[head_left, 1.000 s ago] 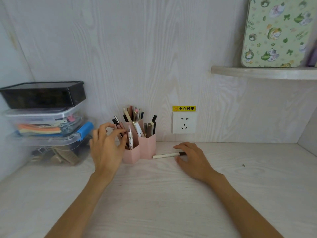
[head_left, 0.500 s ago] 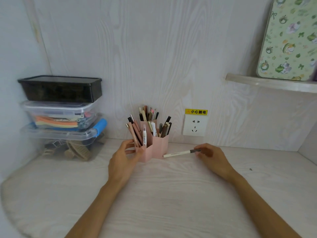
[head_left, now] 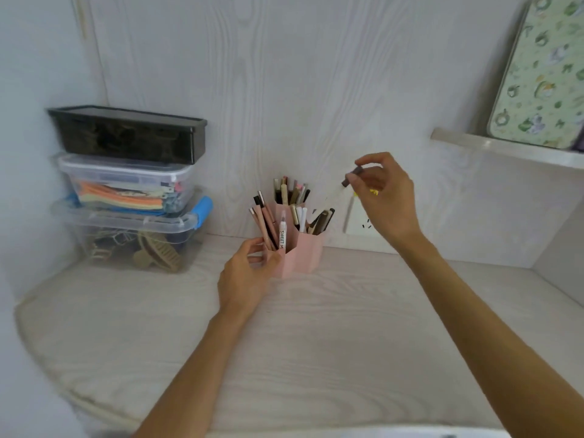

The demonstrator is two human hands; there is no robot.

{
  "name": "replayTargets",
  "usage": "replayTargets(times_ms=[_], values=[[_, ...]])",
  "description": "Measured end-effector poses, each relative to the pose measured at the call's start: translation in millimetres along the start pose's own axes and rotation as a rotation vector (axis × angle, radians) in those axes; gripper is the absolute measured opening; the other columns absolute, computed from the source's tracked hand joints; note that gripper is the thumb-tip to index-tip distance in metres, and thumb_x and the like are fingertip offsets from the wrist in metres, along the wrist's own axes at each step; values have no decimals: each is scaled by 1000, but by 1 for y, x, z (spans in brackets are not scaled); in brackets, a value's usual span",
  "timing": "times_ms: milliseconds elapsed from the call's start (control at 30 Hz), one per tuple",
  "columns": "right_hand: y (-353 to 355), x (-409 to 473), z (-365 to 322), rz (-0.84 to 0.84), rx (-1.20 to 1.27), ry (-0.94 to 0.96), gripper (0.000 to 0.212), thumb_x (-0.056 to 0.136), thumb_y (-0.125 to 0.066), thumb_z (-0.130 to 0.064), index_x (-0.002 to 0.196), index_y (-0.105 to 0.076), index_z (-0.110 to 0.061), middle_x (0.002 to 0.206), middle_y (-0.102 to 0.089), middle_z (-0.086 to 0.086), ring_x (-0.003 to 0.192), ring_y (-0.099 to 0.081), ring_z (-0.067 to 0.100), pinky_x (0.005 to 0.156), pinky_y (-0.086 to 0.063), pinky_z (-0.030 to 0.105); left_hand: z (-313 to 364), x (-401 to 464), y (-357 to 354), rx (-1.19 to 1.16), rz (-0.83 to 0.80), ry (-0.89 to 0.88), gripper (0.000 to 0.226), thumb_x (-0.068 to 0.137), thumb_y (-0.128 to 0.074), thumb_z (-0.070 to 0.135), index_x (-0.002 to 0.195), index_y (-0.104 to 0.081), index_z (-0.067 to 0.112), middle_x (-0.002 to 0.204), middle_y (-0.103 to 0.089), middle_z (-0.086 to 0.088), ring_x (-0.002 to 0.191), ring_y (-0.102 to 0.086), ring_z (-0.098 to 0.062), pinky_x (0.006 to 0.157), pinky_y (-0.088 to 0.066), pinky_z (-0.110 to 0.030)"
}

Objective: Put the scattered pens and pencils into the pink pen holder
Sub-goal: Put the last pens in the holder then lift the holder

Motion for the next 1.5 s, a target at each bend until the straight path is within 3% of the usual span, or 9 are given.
replayTargets(times_ms=[200,367,500,600,767,900,1100,1333,1500], values=[[-52,-9,12,-112,-343,53,13,81,-66,-26,94,-62,-22,89,-72,-7,84,-63,13,66,-47,31,-1,0,-2,0,-2,-14,35,74,-67,53,106,-59,40,95,-66,20,91,-64,-6,82,-51,-32],[-78,-25,26,-164,-540,208,29,88,-45,-24,101,-70,-18,114,-66,3,119,-48,27,102,-36,44,1,-1,-1,-35,-17,-35,35,77,-67,49,109,-59,38,99,-67,18,93,-63,-7,84,-51,-35],[-78,-30,28,-249,-570,225,49,86,-26,-36,112,-66,-23,134,-53,1,131,-34,26,109,-21,40,3,-2,-2,-24,-23,-32,39,77,-65,51,113,-58,37,104,-67,16,94,-62,-6,84,-50,-33],[-71,-30,32,-311,-491,203,42,91,-32,-36,127,-53,-30,140,-45,-1,133,-30,20,112,-21,40,4,-3,-2,5,-34,-25,45,77,-64,52,118,-56,35,108,-66,15,97,-61,-8,83,-48,-31],[-33,-48,88,-71,-101,-239,59,87,-54,-10,140,-31,-25,134,-47,2,124,-41,22,104,-37,41,8,-3,-1,132,-2,-6,71,67,-72,59,128,-48,30,119,-63,11,105,-60,-12,84,-46,-29],[-74,-65,113,-334,-6,-500,87,76,-70,-11,144,-17,-15,140,-38,6,128,-37,21,97,-36,29,19,-5,-6,275,-20,-63,74,62,-71,63,125,-47,33,115,-63,10,100,-60,-14,78,-44,-26],[-96,-59,107,-377,-36,-472,54,71,-77,-23,116,-51,-9,112,-59,6,103,-57,22,84,-49,33,16,-1,-5,301,9,-9,65,62,-72,64,115,-57,28,107,-68,7,90,-63,-14,74,-48,-26],[-35,-63,117,-260,-14,-417,61,62,-83,-27,114,-54,-13,103,-58,-7,94,-56,11,71,-43,18,51,-20,-31,257,-66,-110,57,65,-75,53,116,-59,34,104,-65,20,94,-61,-4,75,-46,-22],[68,-72,140,-85,-62,-456,62,59,-85,-28,110,-51,-15,98,-56,-10,93,-56,11,70,-44,19,101,-45,-114,159,-228,-231,58,64,-79,48,117,-59,35,98,-58,27,95,-59,0,83,-51,-29]])
Point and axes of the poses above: each hand's wrist, its own x-axis towards the middle knuckle, its own y-axis out of the back of the hand, z = x × y, the point moved 10 cm from there along x, towards the middle knuckle
